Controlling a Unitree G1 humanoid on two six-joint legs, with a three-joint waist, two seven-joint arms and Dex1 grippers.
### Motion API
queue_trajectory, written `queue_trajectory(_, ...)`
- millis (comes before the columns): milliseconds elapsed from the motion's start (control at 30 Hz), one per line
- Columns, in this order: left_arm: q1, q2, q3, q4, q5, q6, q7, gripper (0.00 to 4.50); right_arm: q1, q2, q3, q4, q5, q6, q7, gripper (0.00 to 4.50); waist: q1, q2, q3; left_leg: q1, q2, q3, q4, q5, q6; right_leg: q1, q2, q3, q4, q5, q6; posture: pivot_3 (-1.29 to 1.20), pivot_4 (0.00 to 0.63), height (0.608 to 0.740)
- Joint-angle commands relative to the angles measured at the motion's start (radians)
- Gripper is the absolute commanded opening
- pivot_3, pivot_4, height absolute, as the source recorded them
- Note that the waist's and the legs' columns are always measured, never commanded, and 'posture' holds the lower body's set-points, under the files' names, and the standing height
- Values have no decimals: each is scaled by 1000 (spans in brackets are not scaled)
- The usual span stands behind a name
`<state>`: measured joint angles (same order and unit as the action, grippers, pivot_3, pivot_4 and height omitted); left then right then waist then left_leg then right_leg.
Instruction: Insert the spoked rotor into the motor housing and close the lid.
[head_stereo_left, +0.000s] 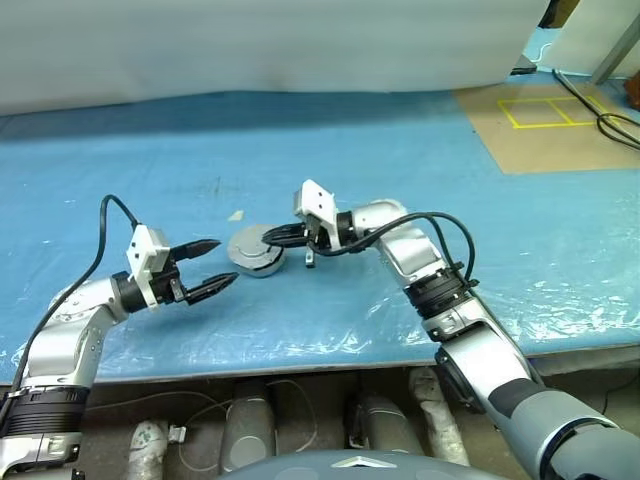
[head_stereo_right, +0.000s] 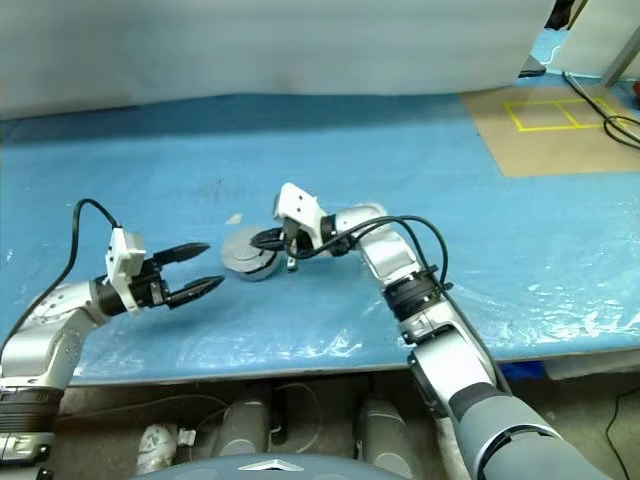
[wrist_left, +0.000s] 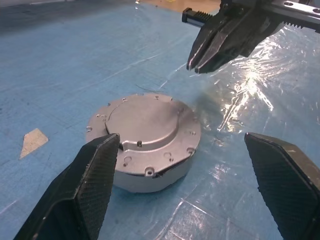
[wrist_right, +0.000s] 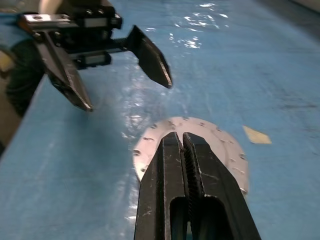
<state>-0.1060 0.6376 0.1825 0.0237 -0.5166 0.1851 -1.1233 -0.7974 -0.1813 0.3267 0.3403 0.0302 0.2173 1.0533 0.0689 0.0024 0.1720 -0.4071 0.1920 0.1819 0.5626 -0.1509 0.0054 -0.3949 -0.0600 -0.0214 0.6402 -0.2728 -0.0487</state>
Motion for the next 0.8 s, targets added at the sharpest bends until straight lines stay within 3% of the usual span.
queue_trajectory(33, 11, -4, 6, -26, 5, -23, 6, 4239, 3, 6, -2, 9, -48, -83, -100, 1028, -1, 0, 0, 0, 0, 0, 0, 0, 0, 0, 0, 0, 0, 0, 0, 0, 150, 740)
queue_trajectory(367, 0, -27, 16, 2, 16, -47, 38, 4239, -48, 78, 1, 237, -70, -158, -156, 4464, -1, 0, 0, 0, 0, 0, 0, 0, 0, 0, 0, 0, 0, 0, 0, 0, 150, 740)
queue_trajectory(800, 9, -27, 14, 6, 17, -54, 36, 4239, -73, 153, 12, 253, -63, -142, -117, 4464, -2, 0, 0, 0, 0, 0, 0, 0, 0, -1, 0, 0, 0, 0, 0, 0, 150, 740)
